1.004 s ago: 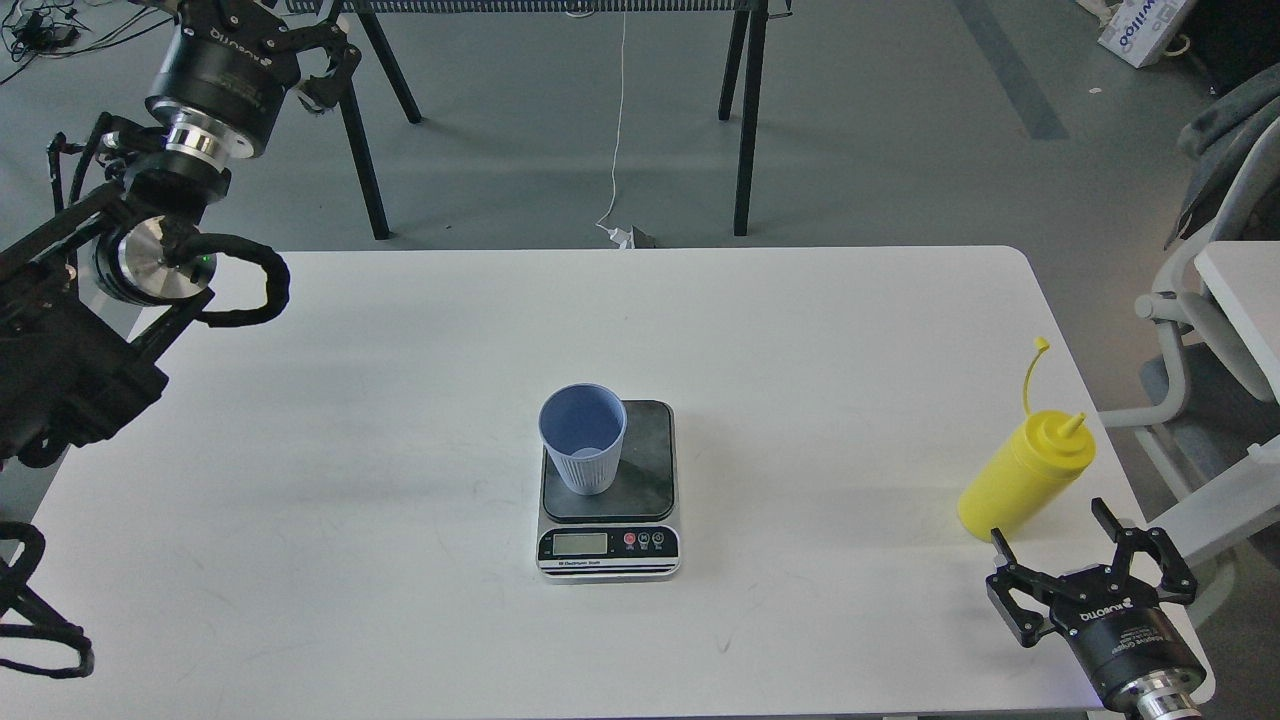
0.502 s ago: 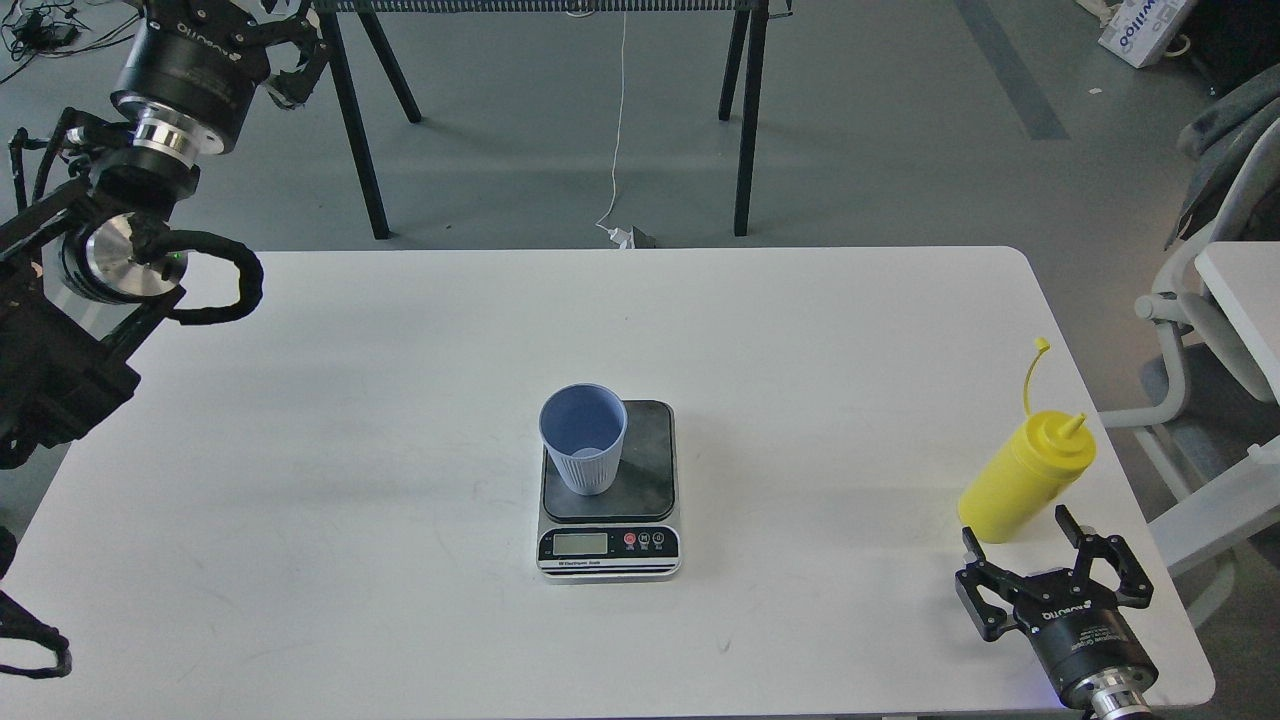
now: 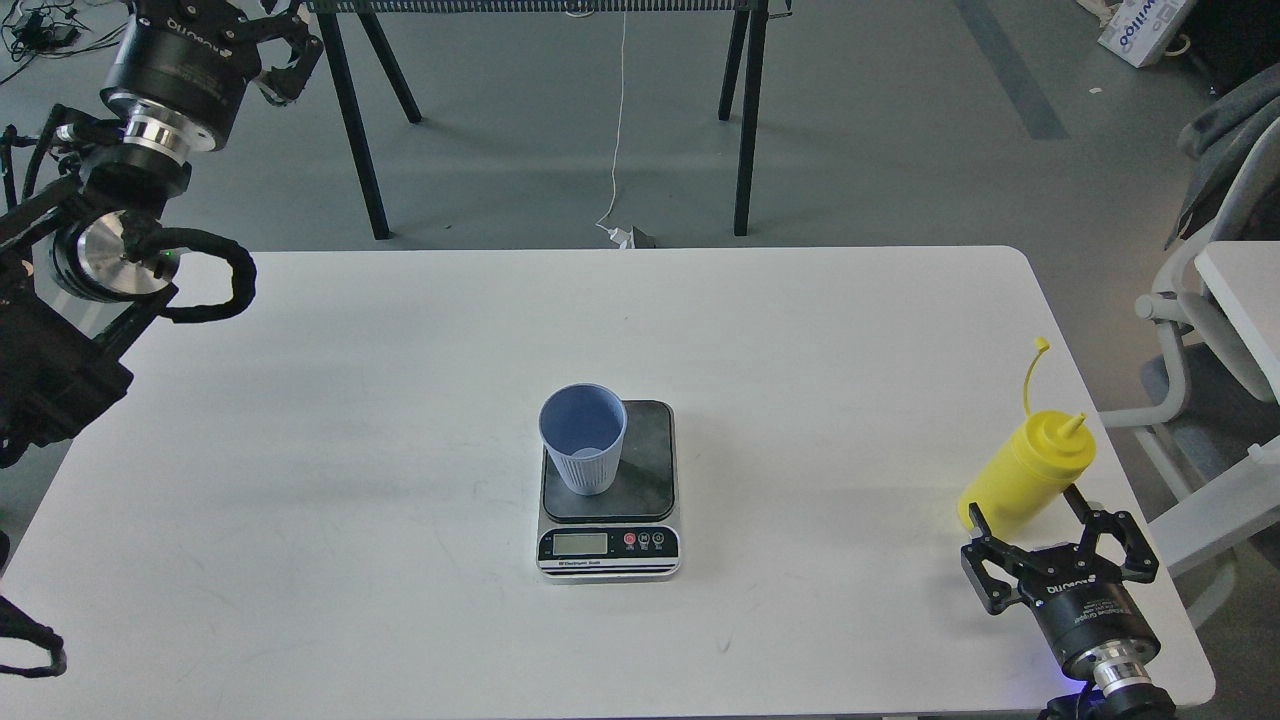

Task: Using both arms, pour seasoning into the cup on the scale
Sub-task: 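Move the right gripper to the yellow bottle and grasp it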

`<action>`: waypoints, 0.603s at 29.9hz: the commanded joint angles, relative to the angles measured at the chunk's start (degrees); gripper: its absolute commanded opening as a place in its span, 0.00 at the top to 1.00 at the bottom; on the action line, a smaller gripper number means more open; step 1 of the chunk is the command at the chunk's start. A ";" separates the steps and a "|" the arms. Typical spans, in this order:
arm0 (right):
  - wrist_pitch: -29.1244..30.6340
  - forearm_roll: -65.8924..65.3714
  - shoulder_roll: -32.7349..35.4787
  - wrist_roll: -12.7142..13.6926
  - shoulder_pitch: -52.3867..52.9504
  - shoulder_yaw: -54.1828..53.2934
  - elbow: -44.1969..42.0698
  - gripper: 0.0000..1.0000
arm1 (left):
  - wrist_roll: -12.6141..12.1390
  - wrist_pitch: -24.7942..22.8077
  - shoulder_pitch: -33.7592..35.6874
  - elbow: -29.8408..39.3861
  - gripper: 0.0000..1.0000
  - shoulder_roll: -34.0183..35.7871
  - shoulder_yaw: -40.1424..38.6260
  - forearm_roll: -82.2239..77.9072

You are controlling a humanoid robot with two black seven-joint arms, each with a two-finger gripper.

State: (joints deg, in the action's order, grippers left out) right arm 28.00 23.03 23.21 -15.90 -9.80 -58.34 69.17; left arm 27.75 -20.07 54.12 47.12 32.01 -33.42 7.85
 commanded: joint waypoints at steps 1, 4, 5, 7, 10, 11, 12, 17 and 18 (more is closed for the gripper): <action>0.00 1.40 -0.45 0.00 2.06 0.07 -1.58 0.06 | 0.02 0.03 -0.06 -0.01 0.00 0.07 0.11 -0.03; 0.00 1.50 -0.63 0.00 3.82 0.07 -3.43 0.06 | -0.07 -0.05 -0.06 -0.01 0.00 0.24 0.03 -0.03; 0.00 1.50 -0.80 0.00 4.17 0.07 -3.78 0.06 | -0.07 -0.06 -0.06 -0.01 0.00 0.24 0.11 -0.03; 0.00 1.50 -0.80 0.00 4.87 -0.02 -4.31 0.06 | -0.07 -0.06 0.02 -0.01 0.00 0.24 0.03 -0.03; 0.00 1.50 -0.80 0.00 6.11 0.07 -5.27 0.06 | -0.07 0.03 -0.06 -0.01 0.00 0.24 0.03 -0.03; 0.00 1.50 -0.80 0.00 6.46 0.07 -5.89 0.06 | -0.07 0.03 0.02 -0.01 0.00 0.24 0.03 -0.03; 0.00 1.41 -0.89 0.00 7.07 0.07 -6.33 0.06 | -0.07 0.03 -0.06 -0.01 0.00 0.24 0.03 -0.03; 0.00 1.41 -1.07 0.26 8.31 0.24 -7.47 0.09 | 0.02 0.12 0.02 -0.01 0.00 0.24 0.03 -0.11; 0.00 1.41 -1.07 0.78 8.39 0.24 -7.47 0.11 | 0.02 0.12 0.02 -0.01 0.00 0.24 0.03 -0.11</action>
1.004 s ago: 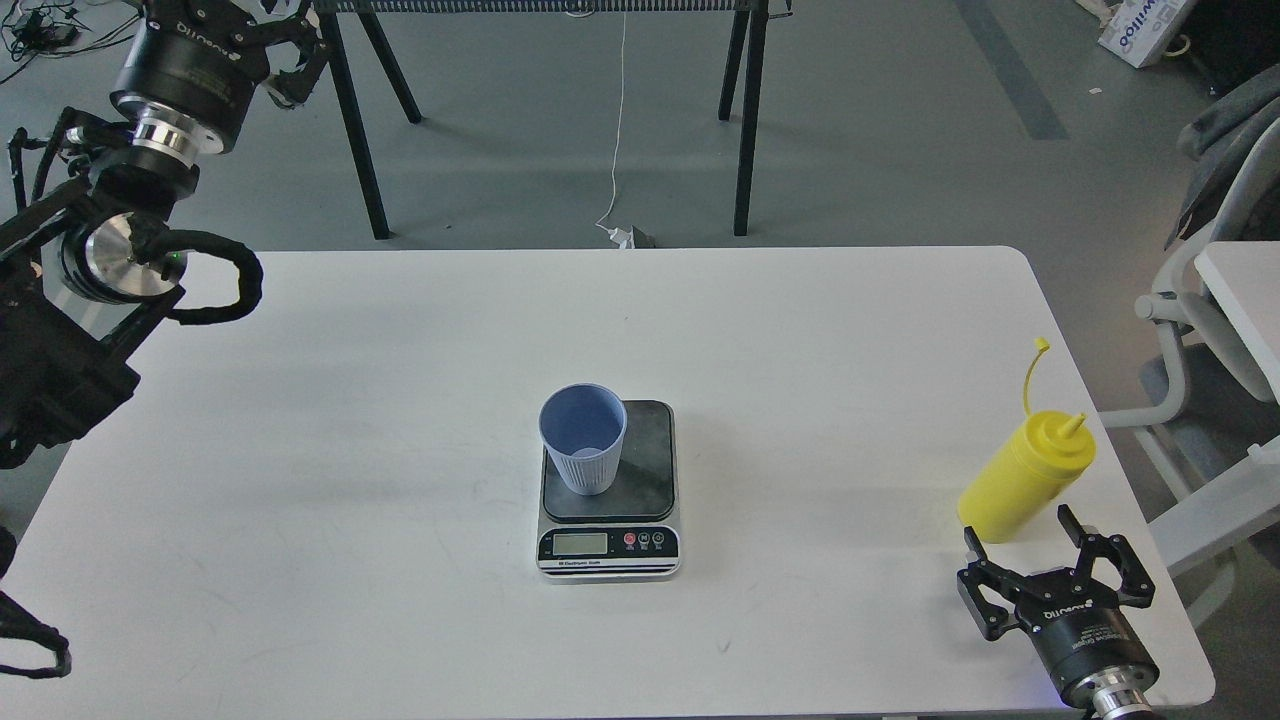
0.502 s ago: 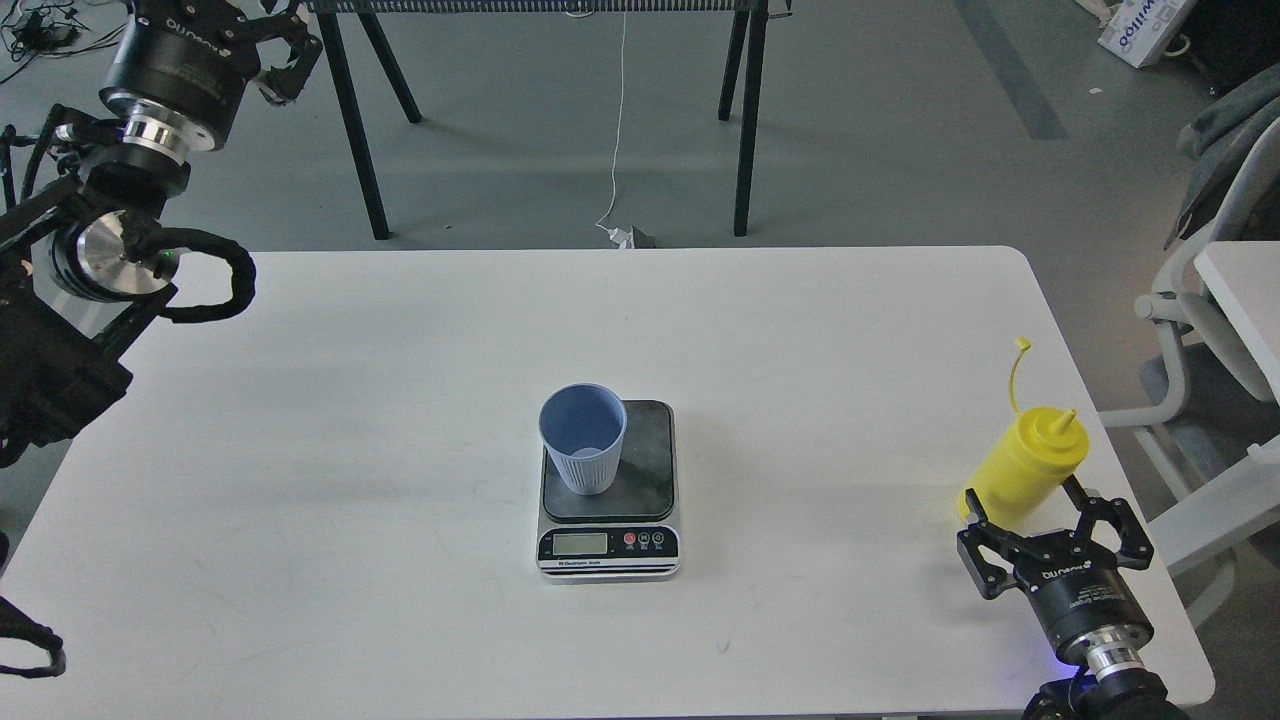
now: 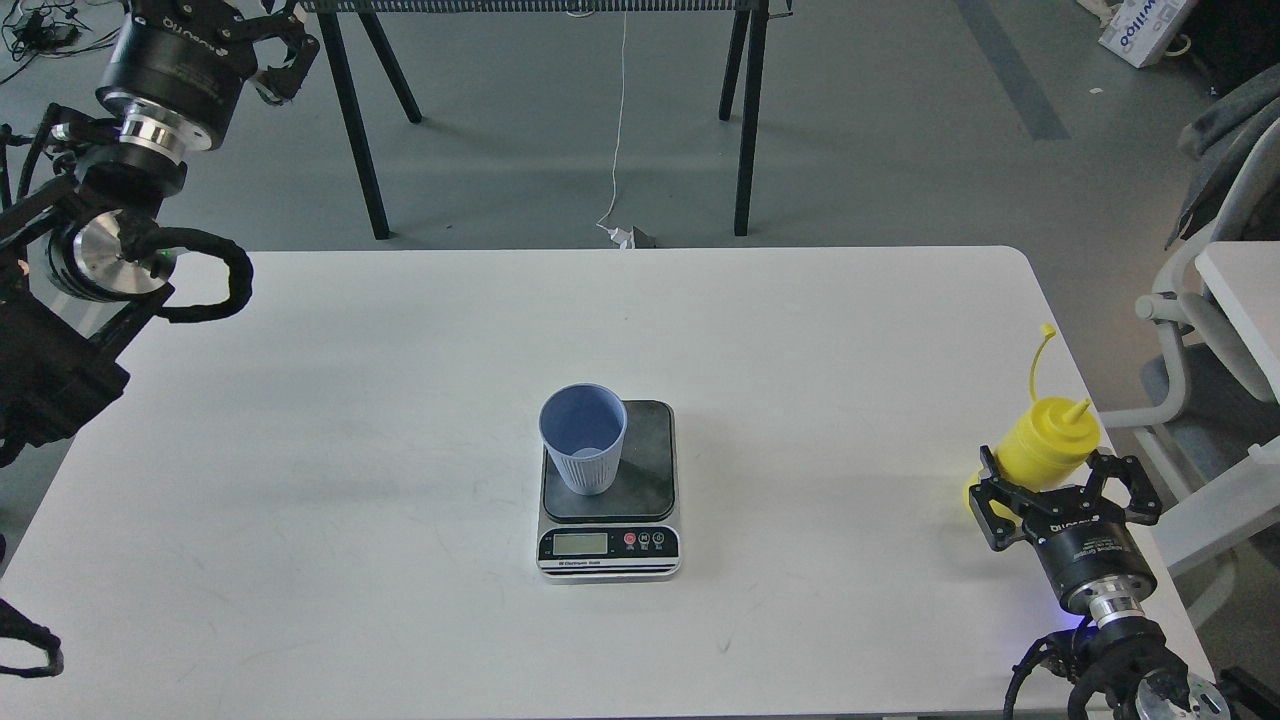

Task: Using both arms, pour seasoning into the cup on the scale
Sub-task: 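Move the right gripper to the yellow bottle and grasp it, then lift the yellow bottle and invert it above the blue cup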

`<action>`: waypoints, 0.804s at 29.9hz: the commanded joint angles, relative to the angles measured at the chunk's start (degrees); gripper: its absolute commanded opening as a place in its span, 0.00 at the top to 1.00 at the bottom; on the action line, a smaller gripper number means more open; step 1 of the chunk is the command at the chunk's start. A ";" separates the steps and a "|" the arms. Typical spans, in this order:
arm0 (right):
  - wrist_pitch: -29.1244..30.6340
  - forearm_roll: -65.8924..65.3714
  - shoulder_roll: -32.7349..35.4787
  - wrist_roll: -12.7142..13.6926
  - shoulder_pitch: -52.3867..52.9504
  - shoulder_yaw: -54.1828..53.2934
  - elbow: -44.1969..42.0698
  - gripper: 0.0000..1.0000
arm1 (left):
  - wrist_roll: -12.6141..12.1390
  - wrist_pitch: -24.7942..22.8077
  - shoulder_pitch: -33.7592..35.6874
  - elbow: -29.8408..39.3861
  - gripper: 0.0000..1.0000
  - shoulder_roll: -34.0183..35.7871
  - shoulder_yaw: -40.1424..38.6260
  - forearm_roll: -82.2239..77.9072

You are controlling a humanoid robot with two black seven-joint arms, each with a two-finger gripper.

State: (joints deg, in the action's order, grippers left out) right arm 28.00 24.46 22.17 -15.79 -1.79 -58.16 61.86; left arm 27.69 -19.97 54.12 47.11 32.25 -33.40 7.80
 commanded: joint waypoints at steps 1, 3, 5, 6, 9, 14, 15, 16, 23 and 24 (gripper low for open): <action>0.00 0.06 -0.02 1.20 0.38 -0.02 -0.16 0.14 | 0.08 -0.07 0.11 0.00 0.00 0.09 0.00 -0.06; 0.00 0.15 -0.11 2.51 0.38 -0.02 -0.16 0.22 | 0.17 0.02 0.11 0.00 0.00 0.18 0.00 -0.24; 0.00 0.15 -0.20 3.57 0.38 -0.02 -0.16 0.27 | 0.26 -0.07 0.02 0.00 0.00 0.62 0.00 -0.24; 0.00 0.15 -0.29 3.75 0.38 -0.02 -0.07 0.29 | 0.26 -0.07 0.02 0.00 0.00 0.79 0.00 -0.24; 0.00 0.15 -0.72 4.01 0.38 -0.20 -0.07 0.41 | 0.26 -0.07 0.02 0.00 0.00 0.97 0.00 -0.33; 0.00 0.50 -0.64 4.01 1.43 -1.16 0.63 0.60 | 0.31 -0.07 0.11 0.00 0.00 1.41 0.18 -0.33; 0.00 0.50 -0.64 4.01 2.31 -1.16 0.98 0.61 | 0.31 0.02 0.02 0.00 0.00 1.41 0.09 -0.33; 0.00 0.50 -0.20 4.01 3.18 -1.16 1.50 0.62 | 0.31 -0.07 0.02 0.00 0.00 1.58 0.09 -0.33; 0.00 -3.35 7.00 4.45 14.51 1.64 6.16 0.65 | 0.31 -0.07 0.11 0.09 0.00 1.76 -0.17 -0.33; 0.00 -5.36 8.31 4.63 16.97 2.60 6.69 0.65 | 0.31 -0.07 0.11 0.09 0.00 1.76 -0.17 -0.33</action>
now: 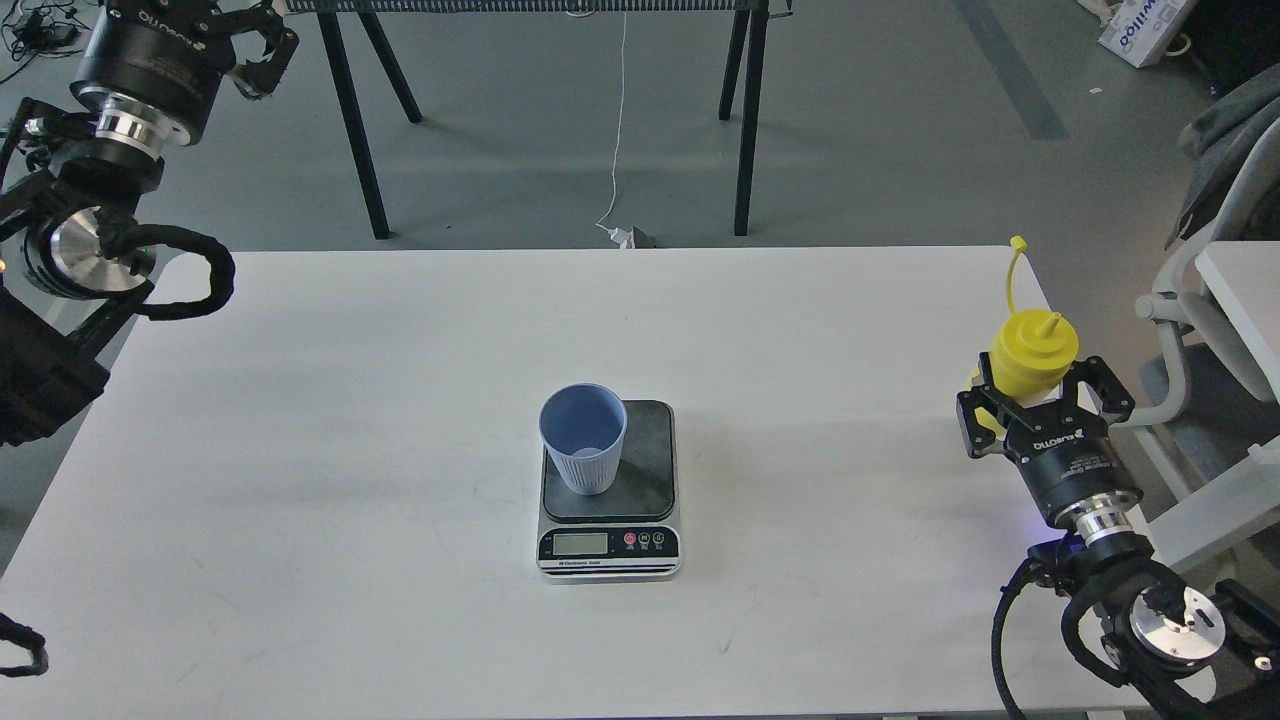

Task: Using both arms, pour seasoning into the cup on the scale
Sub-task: 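Lift the yellow bottle and invert it above the blue cup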

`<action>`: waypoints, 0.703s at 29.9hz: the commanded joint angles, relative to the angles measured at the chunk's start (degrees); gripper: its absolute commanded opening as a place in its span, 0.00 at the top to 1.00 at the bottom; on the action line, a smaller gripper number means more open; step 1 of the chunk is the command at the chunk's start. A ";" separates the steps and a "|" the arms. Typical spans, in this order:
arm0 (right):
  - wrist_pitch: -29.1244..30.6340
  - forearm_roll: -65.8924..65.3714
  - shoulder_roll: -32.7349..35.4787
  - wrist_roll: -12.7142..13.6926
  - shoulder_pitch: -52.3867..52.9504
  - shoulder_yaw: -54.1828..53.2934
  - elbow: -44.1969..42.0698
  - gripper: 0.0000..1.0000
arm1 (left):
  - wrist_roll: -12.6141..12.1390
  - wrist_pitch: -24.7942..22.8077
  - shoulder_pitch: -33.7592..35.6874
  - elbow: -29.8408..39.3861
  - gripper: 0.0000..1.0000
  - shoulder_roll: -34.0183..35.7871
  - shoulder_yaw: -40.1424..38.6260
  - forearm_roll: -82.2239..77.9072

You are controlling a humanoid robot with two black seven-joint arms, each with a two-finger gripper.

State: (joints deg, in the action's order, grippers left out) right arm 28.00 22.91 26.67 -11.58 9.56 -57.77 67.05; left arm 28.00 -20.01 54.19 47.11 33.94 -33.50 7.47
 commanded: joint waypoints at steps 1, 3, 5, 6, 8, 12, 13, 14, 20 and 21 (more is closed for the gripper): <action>0.00 -5.40 4.87 0.68 7.99 3.26 2.02 0.65 | 0.00 -0.03 0.04 0.00 0.00 0.08 -0.07 0.00; 0.00 -8.82 7.15 0.77 13.44 5.81 3.17 0.65 | 0.00 -0.03 0.04 0.08 0.00 -0.01 -0.07 0.00; -3.01 -11.90 9.27 0.77 19.85 9.58 4.57 0.67 | -0.23 -0.03 0.04 0.08 0.00 -0.01 -0.07 0.00; -5.65 -13.14 10.23 0.77 23.54 12.13 5.27 0.67 | -0.41 -0.03 0.04 0.08 0.00 -0.10 0.10 0.00; -8.82 -14.46 11.55 0.77 30.04 18.10 5.72 0.68 | -0.58 -0.12 0.04 0.08 0.00 -0.10 0.28 0.00; -12.25 -19.64 12.00 0.77 45.43 32.33 5.19 0.69 | -0.67 -0.29 0.04 0.08 0.00 0.51 0.37 -0.08; -14.09 -21.83 11.65 0.77 48.94 35.93 5.28 0.69 | -0.67 -0.38 0.21 0.08 0.00 1.04 0.37 -0.08; -16.02 -24.03 11.56 0.77 52.11 39.19 5.37 0.69 | -0.67 -0.38 0.39 0.08 0.00 1.48 0.37 -0.08; -23.68 -36.42 4.20 0.60 59.96 48.88 5.19 0.69 | -0.67 -0.38 0.57 0.08 0.00 1.92 0.10 -0.08; -25.17 -39.14 2.87 0.60 60.05 49.59 5.19 0.69 | -0.67 -0.38 0.57 0.00 0.00 1.92 0.10 -0.08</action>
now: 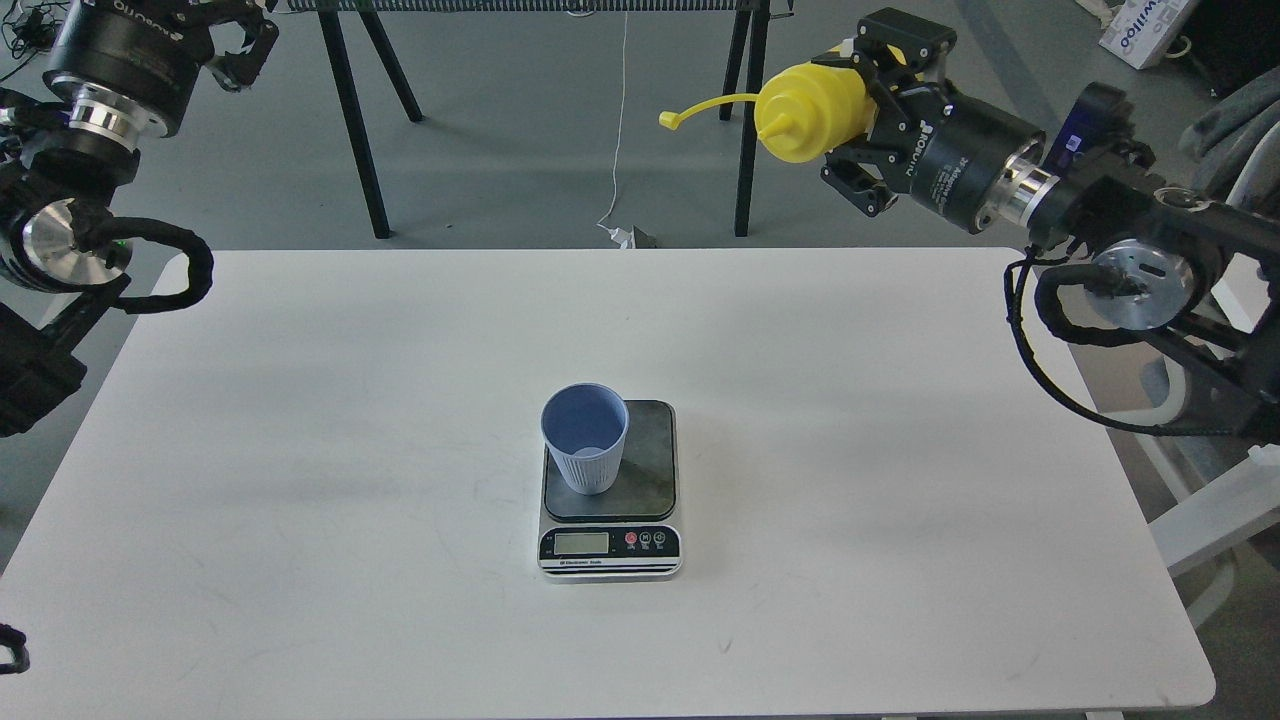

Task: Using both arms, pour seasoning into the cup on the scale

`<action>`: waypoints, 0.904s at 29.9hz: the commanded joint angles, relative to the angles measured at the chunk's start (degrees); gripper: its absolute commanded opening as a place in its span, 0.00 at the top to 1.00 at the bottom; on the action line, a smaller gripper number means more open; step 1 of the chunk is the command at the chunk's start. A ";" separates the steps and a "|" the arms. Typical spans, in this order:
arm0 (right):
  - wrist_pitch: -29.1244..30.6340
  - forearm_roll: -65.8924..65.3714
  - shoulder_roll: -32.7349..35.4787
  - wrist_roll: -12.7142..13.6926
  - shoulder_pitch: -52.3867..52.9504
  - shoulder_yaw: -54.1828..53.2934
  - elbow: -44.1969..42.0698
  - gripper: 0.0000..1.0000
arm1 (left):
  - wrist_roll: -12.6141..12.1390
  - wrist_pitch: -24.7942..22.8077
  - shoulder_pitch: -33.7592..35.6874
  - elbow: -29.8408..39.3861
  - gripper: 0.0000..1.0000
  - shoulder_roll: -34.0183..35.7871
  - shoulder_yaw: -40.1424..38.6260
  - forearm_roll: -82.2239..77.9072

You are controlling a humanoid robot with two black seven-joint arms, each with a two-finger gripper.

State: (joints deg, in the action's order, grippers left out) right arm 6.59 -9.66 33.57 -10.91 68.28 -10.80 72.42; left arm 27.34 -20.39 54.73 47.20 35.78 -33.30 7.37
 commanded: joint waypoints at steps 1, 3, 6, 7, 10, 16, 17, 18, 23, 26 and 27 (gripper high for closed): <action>-5.17 -9.04 -5.00 -0.08 1.42 3.32 -0.18 0.69 | 0.00 0.00 0.02 -0.01 0.00 0.08 -0.19 0.01; -7.72 -13.44 -6.67 -0.08 1.76 5.34 -0.26 0.69 | 0.00 0.00 0.02 -0.09 0.00 0.08 -0.19 0.01; -10.53 -17.58 -10.97 -0.25 4.04 11.13 -1.40 0.69 | 0.08 0.00 0.02 -0.09 0.00 0.00 -0.19 0.01; -11.24 -18.72 -12.29 -0.34 4.75 12.81 -2.02 0.69 | 0.09 0.00 0.02 -0.09 0.00 0.00 -0.19 0.01; -12.65 -22.50 -15.02 -0.43 6.60 15.81 -4.39 0.69 | 0.09 -0.09 0.11 -0.09 0.00 0.00 -0.19 0.01; -13.44 -28.91 -21.78 -0.25 8.88 19.40 -7.99 0.69 | 0.09 -0.18 0.02 -0.09 0.00 -0.09 -0.19 0.01; -13.88 -30.49 -23.36 -0.25 9.41 21.07 -8.78 0.70 | 0.09 -0.18 0.02 -0.09 0.00 -0.01 -0.19 0.01; -14.58 -31.73 -24.59 -0.25 9.76 22.65 -9.49 0.70 | 0.09 -0.09 0.11 -0.09 0.00 0.00 -0.19 0.01; -18.62 -37.09 -31.80 -0.25 10.12 28.55 -14.67 0.70 | 0.17 -0.18 0.11 -0.09 0.00 0.00 -0.19 0.01; -20.12 -39.64 -33.57 -0.25 10.03 30.31 -16.87 0.70 | 0.17 -0.18 0.11 -0.09 0.00 0.17 -0.28 0.01; -20.65 -40.43 -33.57 -0.25 10.03 30.92 -17.66 0.70 | 0.26 -0.18 0.11 -0.09 0.00 0.17 -0.28 0.01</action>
State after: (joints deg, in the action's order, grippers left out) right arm -12.65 -47.83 0.98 -11.16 78.37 18.39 56.82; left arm 27.50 -20.56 54.80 47.11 35.84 -33.53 7.37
